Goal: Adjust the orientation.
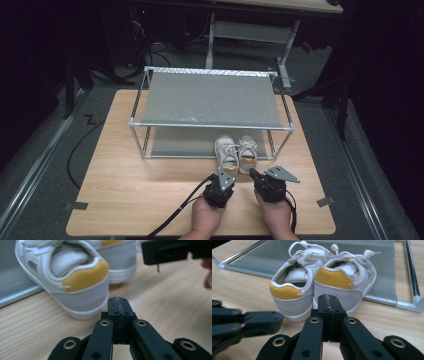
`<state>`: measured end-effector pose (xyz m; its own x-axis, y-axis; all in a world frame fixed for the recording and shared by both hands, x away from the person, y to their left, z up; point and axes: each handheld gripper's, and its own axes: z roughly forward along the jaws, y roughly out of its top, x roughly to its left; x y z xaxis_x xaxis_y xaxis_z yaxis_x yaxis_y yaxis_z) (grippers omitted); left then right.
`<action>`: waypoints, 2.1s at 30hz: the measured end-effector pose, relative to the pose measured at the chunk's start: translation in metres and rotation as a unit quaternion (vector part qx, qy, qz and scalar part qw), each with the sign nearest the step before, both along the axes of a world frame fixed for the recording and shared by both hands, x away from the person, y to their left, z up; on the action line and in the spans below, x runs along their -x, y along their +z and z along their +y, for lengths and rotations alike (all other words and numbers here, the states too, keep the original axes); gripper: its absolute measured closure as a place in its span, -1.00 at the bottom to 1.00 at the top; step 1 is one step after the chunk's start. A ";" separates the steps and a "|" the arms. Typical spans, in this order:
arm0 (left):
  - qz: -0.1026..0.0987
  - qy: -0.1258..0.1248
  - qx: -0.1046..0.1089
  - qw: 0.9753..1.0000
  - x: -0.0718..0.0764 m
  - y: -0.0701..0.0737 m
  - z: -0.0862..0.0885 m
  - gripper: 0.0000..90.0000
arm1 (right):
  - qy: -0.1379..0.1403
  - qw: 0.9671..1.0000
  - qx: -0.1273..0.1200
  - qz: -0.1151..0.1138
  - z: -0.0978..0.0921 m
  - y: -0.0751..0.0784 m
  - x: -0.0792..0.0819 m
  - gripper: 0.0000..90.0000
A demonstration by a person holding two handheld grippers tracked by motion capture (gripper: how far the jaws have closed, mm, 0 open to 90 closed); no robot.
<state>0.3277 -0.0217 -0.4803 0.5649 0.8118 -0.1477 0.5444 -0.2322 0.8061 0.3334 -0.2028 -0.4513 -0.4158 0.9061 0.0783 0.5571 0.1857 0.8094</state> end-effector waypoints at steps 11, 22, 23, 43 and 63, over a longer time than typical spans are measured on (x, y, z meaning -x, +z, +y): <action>-0.029 0.023 -0.005 0.999 -0.008 0.011 0.013 1.00 | 0.005 1.000 0.023 0.002 0.012 -0.006 -0.010 1.00; -0.038 0.026 -0.020 0.999 -0.010 0.015 0.007 1.00 | -0.010 1.000 0.004 0.001 0.000 -0.003 -0.008 1.00; -0.039 0.031 -0.014 0.999 -0.006 0.014 0.009 1.00 | -0.013 1.000 0.005 0.002 -0.002 -0.004 -0.008 1.00; -0.031 0.054 0.007 0.998 -0.019 0.004 0.013 1.00 | -0.004 1.000 0.010 0.008 0.009 -0.009 -0.010 1.00; -0.031 0.066 -0.015 0.997 -0.046 0.001 0.011 1.00 | 0.000 1.000 0.022 0.004 0.017 -0.015 -0.035 1.00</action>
<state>0.3741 -0.0109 -0.4796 0.4603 0.8832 -0.0904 0.5216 -0.1867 0.8325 0.3688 -0.1858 -0.4658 -0.4160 0.9084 0.0411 0.5637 0.2222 0.7955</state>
